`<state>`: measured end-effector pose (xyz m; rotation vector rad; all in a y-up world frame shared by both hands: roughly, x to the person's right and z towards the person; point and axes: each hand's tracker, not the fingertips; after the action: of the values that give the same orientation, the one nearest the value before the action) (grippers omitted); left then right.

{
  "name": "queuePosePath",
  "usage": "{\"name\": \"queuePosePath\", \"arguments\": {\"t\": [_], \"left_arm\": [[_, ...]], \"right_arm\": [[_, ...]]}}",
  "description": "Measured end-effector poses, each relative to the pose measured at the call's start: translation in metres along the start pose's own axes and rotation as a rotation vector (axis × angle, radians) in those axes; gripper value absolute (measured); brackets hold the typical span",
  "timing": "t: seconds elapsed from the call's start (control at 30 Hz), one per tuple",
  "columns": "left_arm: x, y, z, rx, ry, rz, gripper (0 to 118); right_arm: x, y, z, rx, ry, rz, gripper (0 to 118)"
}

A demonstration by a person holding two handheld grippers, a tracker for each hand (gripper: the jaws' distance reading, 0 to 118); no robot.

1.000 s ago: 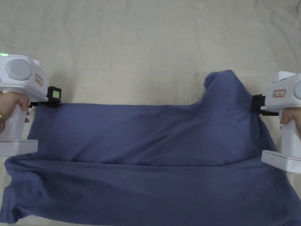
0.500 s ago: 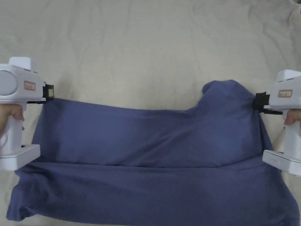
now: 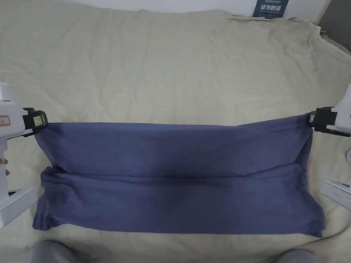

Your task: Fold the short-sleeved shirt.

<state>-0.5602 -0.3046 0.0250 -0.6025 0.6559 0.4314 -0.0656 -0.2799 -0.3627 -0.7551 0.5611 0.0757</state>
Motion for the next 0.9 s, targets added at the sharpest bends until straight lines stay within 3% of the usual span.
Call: {"name": "queuePosePath", "arguments": {"t": [0.33, 0.57, 0.77, 0.9], "left_arm": [[-0.009, -0.074, 0.037, -0.019, 0.002, -0.004, 0], [-0.015, -0.126, 0.023, -0.132, 0.061, 0.022, 0], [-0.021, -0.151, 0.009, -0.187, 0.114, 0.081, 0], [-0.019, -0.164, 0.005, -0.200, 0.133, 0.074, 0]], "right_arm": [[0.026, -0.099, 0.040, -0.040, -0.056, 0.002, 2], [0.045, -0.169, 0.022, -0.179, -0.092, -0.103, 2], [0.047, -0.194, 0.005, -0.245, -0.112, -0.126, 2], [0.040, -0.195, 0.002, -0.252, -0.128, -0.100, 2]]}}
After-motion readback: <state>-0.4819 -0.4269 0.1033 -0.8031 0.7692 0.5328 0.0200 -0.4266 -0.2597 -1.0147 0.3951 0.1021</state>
